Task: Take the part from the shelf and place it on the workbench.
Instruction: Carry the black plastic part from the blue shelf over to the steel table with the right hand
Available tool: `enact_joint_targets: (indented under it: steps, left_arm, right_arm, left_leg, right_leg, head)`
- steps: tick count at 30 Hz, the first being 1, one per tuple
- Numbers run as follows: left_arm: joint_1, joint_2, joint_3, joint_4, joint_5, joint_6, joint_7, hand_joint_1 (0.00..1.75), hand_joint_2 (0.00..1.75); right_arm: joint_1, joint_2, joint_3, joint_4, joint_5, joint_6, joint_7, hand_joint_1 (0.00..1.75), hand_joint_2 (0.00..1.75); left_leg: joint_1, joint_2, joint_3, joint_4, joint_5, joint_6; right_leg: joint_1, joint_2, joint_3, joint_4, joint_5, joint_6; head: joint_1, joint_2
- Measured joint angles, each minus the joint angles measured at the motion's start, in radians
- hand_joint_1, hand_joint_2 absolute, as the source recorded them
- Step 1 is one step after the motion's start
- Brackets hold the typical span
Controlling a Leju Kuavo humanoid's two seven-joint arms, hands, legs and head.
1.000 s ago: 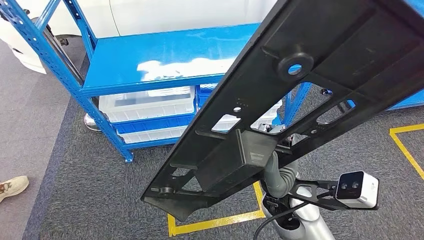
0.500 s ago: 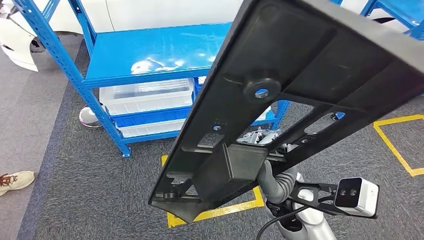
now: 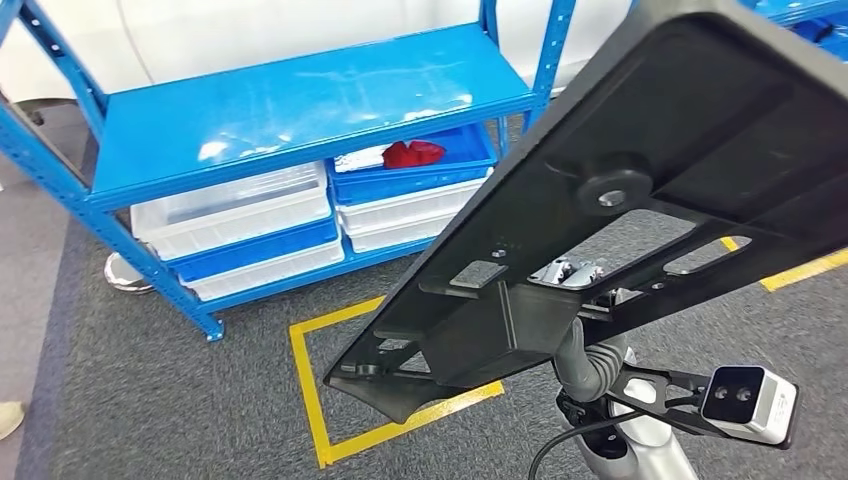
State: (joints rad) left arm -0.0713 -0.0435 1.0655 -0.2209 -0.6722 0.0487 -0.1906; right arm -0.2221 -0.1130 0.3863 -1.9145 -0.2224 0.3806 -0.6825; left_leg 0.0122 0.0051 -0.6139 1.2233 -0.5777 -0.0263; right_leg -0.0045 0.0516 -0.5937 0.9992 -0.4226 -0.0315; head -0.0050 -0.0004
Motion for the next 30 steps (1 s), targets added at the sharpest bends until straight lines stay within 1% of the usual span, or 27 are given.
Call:
enact_joint_targets:
  steps: [2, 3, 4, 5, 6, 7, 8, 9, 10, 11, 12, 13, 14, 15, 16, 17, 18, 19, 20, 22, 23, 24, 26, 27, 28, 29, 30]
  left_arm:
    - [0.0, 0.0, 0.0, 0.0, 0.0, 0.0, -0.001, 0.0, 1.75]
    - [-0.001, 0.001, 0.0, 0.0, 0.0, 0.0, -0.001, 0.0, 1.75]
    - [-0.001, 0.001, 0.001, 0.0, 0.0, 0.001, -0.002, 0.0, 1.75]
    - [-0.002, 0.001, 0.001, 0.0, -0.001, 0.004, -0.004, 0.0, 1.75]
    - [-0.004, 0.0, 0.001, 0.0, -0.002, 0.008, -0.006, 0.0, 1.75]
    - [-0.005, -0.001, 0.001, 0.0, -0.002, 0.012, -0.009, 0.0, 1.75]
    - [-0.006, -0.002, 0.001, 0.0, -0.002, 0.015, -0.012, 0.0, 1.75]
    - [-0.005, -0.004, 0.002, 0.0, -0.001, 0.015, -0.015, 0.0, 1.75]
    - [-0.004, -0.005, 0.002, 0.0, -0.001, 0.011, -0.018, 0.0, 1.75]
    - [-0.001, -0.006, 0.003, 0.0, 0.0, 0.006, -0.021, 0.0, 1.75]
    - [0.001, -0.007, 0.004, 0.0, 0.0, 0.004, -0.022, 0.0, 1.75]
    - [0.002, -0.009, 0.004, 0.0, -0.001, 0.005, -0.021, 0.0, 1.75]
    - [0.002, -0.012, 0.004, 0.0, -0.005, 0.011, -0.018, 0.0, 1.75]
    - [0.002, -0.015, 0.004, 0.0, -0.01, 0.02, -0.012, 0.0, 1.75]
    - [0.001, -0.018, 0.004, 0.0, -0.015, 0.031, -0.006, 0.0, 1.75]
    - [0.0, -0.021, 0.004, 0.0, -0.021, 0.041, 0.001, 0.0, 1.75]
    - [-0.001, -0.023, 0.004, 0.0, -0.025, 0.05, 0.007, 0.0, 1.75]
    - [-0.002, -0.025, 0.004, 0.0, -0.028, 0.058, 0.01, 0.0, 1.75]
    - [-0.003, -0.026, 0.004, 0.0, -0.03, 0.066, 0.012, 0.0, 1.75]
    - [-0.005, -0.027, 0.004, 0.0, -0.032, 0.074, 0.014, 0.0, 1.75]
    - [-0.007, -0.027, 0.004, 0.0, -0.032, 0.07, 0.014, 0.0, 1.75]
    - [-0.007, -0.027, 0.004, 0.0, -0.032, 0.062, 0.014, 0.0, 1.75]
    - [-0.006, -0.026, 0.004, 0.0, -0.031, 0.039, 0.014, 0.0, 1.75]
    - [-0.004, -0.026, 0.004, 0.0, -0.03, 0.029, 0.013, 0.0, 1.75]
    - [-0.003, -0.025, 0.004, 0.0, -0.029, 0.022, 0.013, 0.0, 1.75]
    - [-0.002, -0.024, 0.004, 0.0, -0.027, 0.018, 0.011, 0.0, 1.75]
    - [-0.001, -0.021, 0.005, 0.0, -0.025, 0.016, 0.008, 0.0, 1.75]
  right_arm:
    - [0.0, -0.003, 0.0, -0.001, -0.002, 0.0, 0.0, 1.75, 1.75]
    - [-0.001, -0.005, 0.0, -0.001, -0.003, 0.0, 0.001, 1.75, 1.75]
    - [-0.001, -0.006, 0.0, -0.001, -0.005, 0.0, 0.002, 1.75, 1.75]
    - [-0.001, -0.007, 0.0, -0.002, -0.007, 0.001, 0.003, 1.75, 1.75]
    - [0.0, -0.009, 0.0, -0.003, -0.009, 0.004, 0.006, 1.75, 1.75]
    - [0.001, -0.01, 0.0, -0.003, -0.011, 0.007, 0.009, 1.75, 1.75]
    - [0.002, -0.011, 0.0, -0.004, -0.011, 0.011, 0.013, 1.75, 1.75]
    - [0.003, -0.012, 0.001, -0.004, -0.01, 0.014, 0.015, 1.75, 1.75]
    - [0.006, -0.012, 0.002, -0.004, -0.005, 0.017, 0.017, 1.75, 1.75]
    - [0.01, -0.012, 0.005, -0.003, 0.0, 0.018, 0.017, 1.75, 1.75]
    - [0.015, -0.012, 0.008, -0.002, 0.007, 0.018, 0.014, 1.75, 1.75]
    - [0.021, -0.012, 0.011, 0.0, 0.013, 0.016, 0.01, 1.75, 1.75]
    - [0.023, -0.012, 0.015, 0.003, 0.018, 0.013, 0.008, 1.75, 1.75]
    - [0.023, -0.012, 0.019, 0.005, 0.02, 0.008, 0.007, 1.75, 1.75]
    - [0.019, -0.012, 0.023, 0.007, 0.02, 0.0, 0.01, 1.75, 1.75]
    - [0.011, -0.012, 0.027, 0.008, 0.016, -0.009, 0.016, 1.75, 1.75]
    - [0.003, -0.012, 0.031, 0.008, 0.011, -0.018, 0.023, 1.75, 1.75]
    - [-0.004, -0.012, 0.034, 0.006, 0.005, -0.024, 0.029, 1.75, 1.75]
    - [-0.009, -0.011, 0.037, 0.004, -0.001, -0.028, 0.033, 1.75, 1.75]
    - [-0.012, -0.011, 0.042, -0.004, -0.012, -0.03, 0.036, 1.75, 1.75]
    - [-0.016, -0.011, 0.044, -0.01, -0.018, -0.03, 0.035, 1.75, 1.75]
    - [-0.024, -0.01, 0.048, -0.014, -0.025, -0.031, 0.035, 1.75, 1.75]
    - [-0.044, -0.008, 0.053, -0.02, -0.042, -0.033, 0.033, 1.75, 1.75]
    - [-0.05, -0.008, 0.054, -0.02, -0.051, -0.035, 0.032, 1.75, 1.75]
    - [-0.053, -0.008, 0.054, -0.02, -0.059, -0.036, 0.029, 1.75, 1.75]
    - [-0.053, -0.01, 0.054, -0.02, -0.066, -0.034, 0.023, 1.75, 1.75]
    - [-0.052, -0.012, 0.054, -0.021, -0.074, -0.029, 0.015, 1.75, 1.75]
  left_leg:
    - [0.004, -0.037, 0.059, -0.139, 0.071, 0.005]
    - [0.005, -0.055, 0.078, -0.187, 0.087, 0.008]
    - [0.005, -0.069, 0.087, -0.214, 0.092, 0.011]
    - [0.003, -0.07, 0.088, -0.219, 0.089, 0.015]
    - [0.003, -0.061, 0.087, -0.222, 0.092, 0.02]
    - [0.004, -0.05, 0.087, -0.226, 0.096, 0.027]
    - [0.005, -0.039, 0.088, -0.23, 0.101, 0.034]
    - [0.007, -0.026, 0.088, -0.234, 0.105, 0.041]
    - [0.006, -0.014, 0.087, -0.235, 0.107, 0.044]
    - [0.005, -0.002, 0.084, -0.235, 0.107, 0.045]
    - [0.004, 0.011, 0.083, -0.235, 0.107, 0.045]
    - [0.004, 0.024, 0.082, -0.235, 0.107, 0.045]
    - [0.004, 0.036, 0.081, -0.234, 0.107, 0.045]
    - [0.004, 0.048, 0.082, -0.234, 0.106, 0.043]
    - [0.004, 0.06, 0.084, -0.234, 0.105, 0.041]
    - [0.002, 0.07, 0.086, -0.233, 0.102, 0.038]
    - [-0.001, 0.079, 0.088, -0.232, 0.1, 0.033]
    - [-0.004, 0.089, 0.089, -0.231, 0.098, 0.028]
    - [-0.007, 0.098, 0.09, -0.231, 0.096, 0.022]
    - [-0.006, 0.111, 0.092, -0.23, 0.092, 0.012]
    - [-0.004, 0.098, 0.089, -0.22, 0.082, 0.007]
    - [-0.002, 0.076, 0.079, -0.192, 0.061, 0.002]
    - [0.0, 0.023, 0.027, -0.075, -0.004, -0.004]
    - [0.001, 0.011, -0.007, -0.004, -0.033, -0.005]
    - [0.001, 0.006, -0.034, 0.048, -0.047, -0.006]
    - [0.001, 0.005, -0.045, 0.064, -0.04, -0.005]
    - [0.001, 0.003, -0.037, 0.04, -0.013, -0.004]
  right_leg:
    - [0.0, 0.024, -0.003, 0.007, 0.0, 0.006]
    - [0.001, 0.035, -0.008, 0.011, 0.002, 0.012]
    - [0.0, 0.046, -0.014, 0.013, 0.005, 0.019]
    - [-0.001, 0.056, -0.02, 0.014, 0.009, 0.027]
    - [-0.003, 0.064, -0.025, 0.012, 0.013, 0.035]
    - [-0.003, 0.059, -0.029, 0.015, 0.012, 0.041]
    - [-0.003, 0.041, -0.037, 0.031, 0.0, 0.046]
    - [-0.002, 0.016, -0.053, 0.065, -0.022, 0.05]
    - [-0.003, -0.013, -0.077, 0.12, -0.055, 0.054]
    - [-0.004, -0.031, -0.108, 0.189, -0.091, 0.058]
    - [-0.007, -0.038, -0.136, 0.252, -0.117, 0.062]
    - [-0.009, -0.042, -0.152, 0.292, -0.128, 0.064]
    - [-0.01, -0.046, -0.148, 0.293, -0.119, 0.066]
    - [-0.011, -0.052, -0.124, 0.254, -0.095, 0.066]
    - [-0.01, -0.068, -0.085, 0.186, -0.064, 0.063]
    - [-0.006, -0.094, -0.043, 0.112, -0.04, 0.058]
    - [-0.001, -0.113, -0.014, 0.056, -0.025, 0.051]
    - [0.004, -0.127, 0.003, 0.023, -0.02, 0.044]
    - [0.008, -0.129, 0.005, 0.013, -0.023, 0.037]
    - [0.008, -0.107, 0.0, 0.011, -0.02, 0.025]
    - [0.005, -0.096, 0.0, 0.008, -0.018, 0.019]
    - [0.002, -0.085, 0.001, 0.005, -0.015, 0.012]
    - [-0.001, -0.06, 0.0, 0.002, -0.011, 0.002]
    - [0.0, -0.047, -0.001, 0.002, -0.01, 0.0]
    - [0.001, -0.033, -0.001, 0.003, -0.01, -0.001]
    - [0.002, -0.019, -0.001, 0.004, -0.01, -0.001]
    - [0.001, -0.005, 0.0, 0.005, -0.01, -0.001]
  head:
    - [0.0, 0.0]
    - [0.0, 0.0]
    - [0.0, 0.0]
    - [0.0, 0.0]
    - [0.0, 0.0]
    - [0.0, 0.0]
    - [0.0, 0.0]
    - [0.0, 0.0]
    - [0.0, 0.0]
    - [0.0, 0.0]
    - [0.0, 0.0]
    - [0.0, 0.0]
    - [0.0, 0.0]
    - [0.0, 0.0]
    - [0.0, 0.0]
    - [0.0, 0.0]
    - [0.0, 0.0]
    - [0.0, 0.0]
    - [0.0, 0.0]
    - [0.0, 0.0]
    - [0.0, 0.0]
    - [0.0, 0.0]
    - [0.0, 0.0]
    - [0.0, 0.0]
    - [0.0, 0.0]
    - [0.0, 0.0]
    - [0.0, 0.0]
